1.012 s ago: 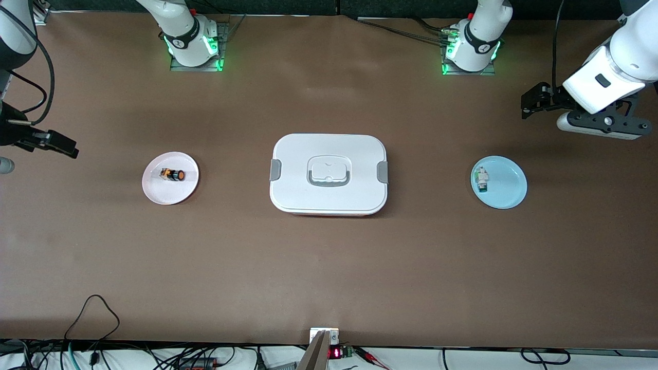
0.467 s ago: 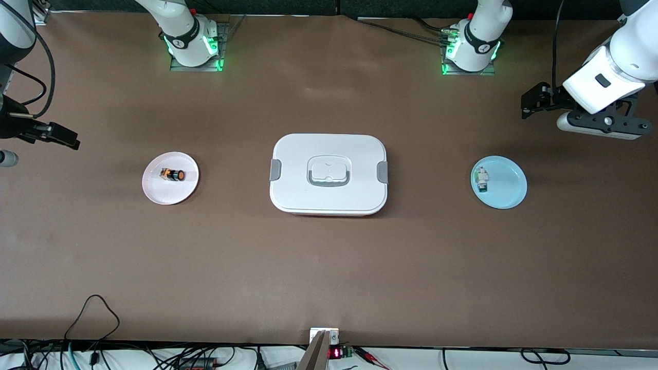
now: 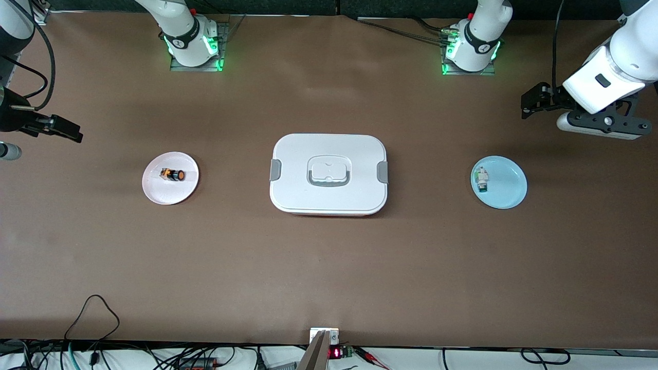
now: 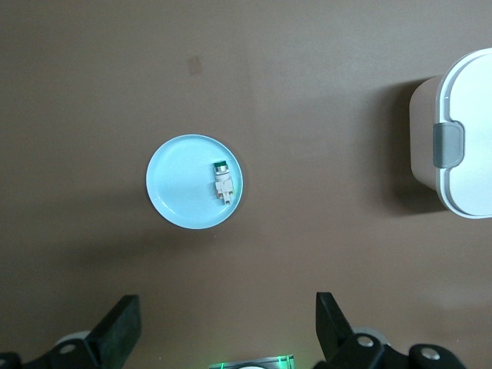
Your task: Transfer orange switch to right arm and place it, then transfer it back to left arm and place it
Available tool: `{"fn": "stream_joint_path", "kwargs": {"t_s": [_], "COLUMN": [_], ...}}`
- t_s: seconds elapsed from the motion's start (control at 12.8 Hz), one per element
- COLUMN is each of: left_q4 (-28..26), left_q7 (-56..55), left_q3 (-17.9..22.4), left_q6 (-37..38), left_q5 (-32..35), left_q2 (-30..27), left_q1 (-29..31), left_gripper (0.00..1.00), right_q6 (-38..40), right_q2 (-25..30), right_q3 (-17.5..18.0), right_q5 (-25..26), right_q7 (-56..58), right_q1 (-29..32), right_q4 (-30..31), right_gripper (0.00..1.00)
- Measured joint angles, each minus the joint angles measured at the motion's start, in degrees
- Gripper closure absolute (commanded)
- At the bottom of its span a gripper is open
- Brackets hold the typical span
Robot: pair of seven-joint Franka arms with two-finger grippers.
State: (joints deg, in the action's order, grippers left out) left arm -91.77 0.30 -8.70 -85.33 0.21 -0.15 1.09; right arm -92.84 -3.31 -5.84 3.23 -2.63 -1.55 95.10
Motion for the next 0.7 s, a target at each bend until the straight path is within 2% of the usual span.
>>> {"fn": "stream_joint_path", "kwargs": {"t_s": [0.7], "left_q4": [0.0], "left_q7": [-2.5], "left_q3": [0.0], "left_q6": [0.9], "left_q5": [-0.3], "left_q2": [0.1], "left_q1": [0.3], "left_gripper": [0.00], "right_q6": [-1.2], "right_q2": [2.2], "right_q3": [-0.2], "right_q5": [-0.4], "right_q7": [0.8], "right_q1": [-0.1], "right_q4": [-1.2], "right_gripper": [0.00]}}
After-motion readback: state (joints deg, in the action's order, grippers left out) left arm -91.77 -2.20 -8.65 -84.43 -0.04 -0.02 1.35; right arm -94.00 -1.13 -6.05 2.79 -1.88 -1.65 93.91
